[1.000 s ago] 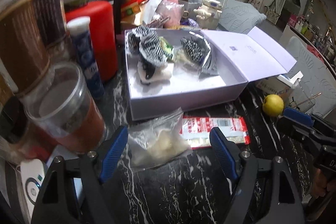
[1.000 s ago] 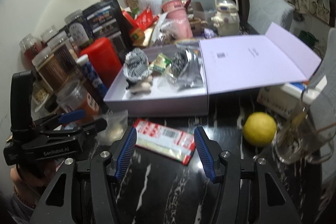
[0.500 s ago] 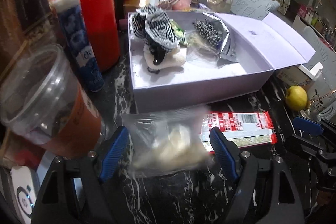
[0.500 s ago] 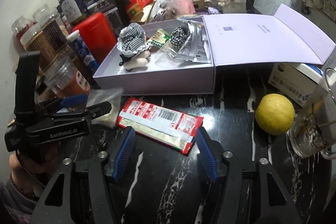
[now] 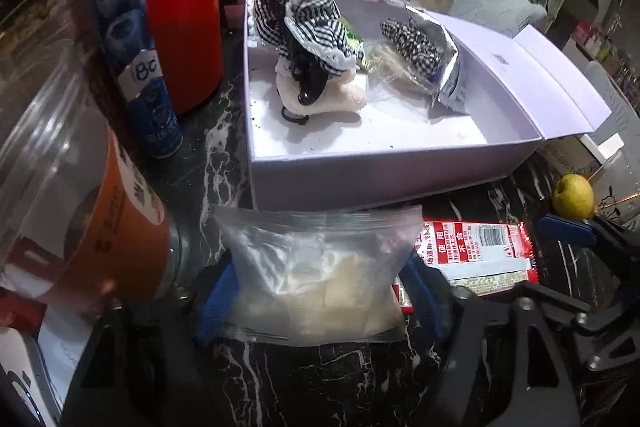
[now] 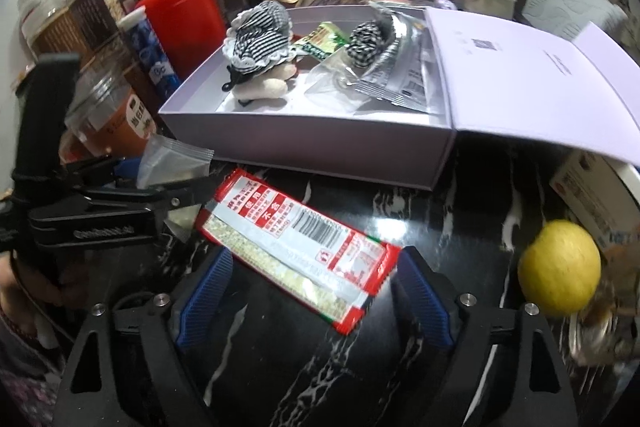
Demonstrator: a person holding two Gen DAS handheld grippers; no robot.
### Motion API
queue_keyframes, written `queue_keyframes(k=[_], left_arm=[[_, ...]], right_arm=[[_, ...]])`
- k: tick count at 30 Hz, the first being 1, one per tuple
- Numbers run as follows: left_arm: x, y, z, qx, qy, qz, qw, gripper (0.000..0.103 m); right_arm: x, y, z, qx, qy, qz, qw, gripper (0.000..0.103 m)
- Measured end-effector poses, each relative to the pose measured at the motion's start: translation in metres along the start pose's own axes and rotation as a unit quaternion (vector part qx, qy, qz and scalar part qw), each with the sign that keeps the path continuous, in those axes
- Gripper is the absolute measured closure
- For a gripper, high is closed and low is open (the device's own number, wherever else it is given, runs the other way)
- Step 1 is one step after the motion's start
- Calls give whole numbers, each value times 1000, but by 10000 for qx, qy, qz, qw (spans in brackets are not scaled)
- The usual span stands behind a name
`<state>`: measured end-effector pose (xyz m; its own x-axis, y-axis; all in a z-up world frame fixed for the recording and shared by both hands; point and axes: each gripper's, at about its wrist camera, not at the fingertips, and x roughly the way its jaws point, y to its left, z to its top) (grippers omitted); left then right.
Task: Organize soft objects
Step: 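Grasp the clear zip bag with the left tool while the right grasps the red-and-white snack packet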
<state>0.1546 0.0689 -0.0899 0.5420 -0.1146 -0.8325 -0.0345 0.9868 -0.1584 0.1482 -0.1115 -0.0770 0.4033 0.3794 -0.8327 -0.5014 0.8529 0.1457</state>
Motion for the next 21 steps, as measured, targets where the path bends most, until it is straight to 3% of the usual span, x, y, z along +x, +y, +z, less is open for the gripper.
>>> queue_keyframes(k=[6,14,17,18,21], left_arm=[[-13,-6,-12,271,-79,362,9989,34],[-25,-1,-33,153,131,295,9994,34],[-30,0,-41,142,170,297,9993,34],[-31,0,-44,134,192,290,9993,34],[-35,-1,-53,108,223,258,9994,34]], right_arm=[[15,8,9,-540,73,237,9982,14],[32,19,12,-1093,359,363,9927,14],[32,20,8,-1081,315,419,9928,25],[30,22,6,-1084,284,320,9932,35],[24,25,0,-999,263,229,9944,45]])
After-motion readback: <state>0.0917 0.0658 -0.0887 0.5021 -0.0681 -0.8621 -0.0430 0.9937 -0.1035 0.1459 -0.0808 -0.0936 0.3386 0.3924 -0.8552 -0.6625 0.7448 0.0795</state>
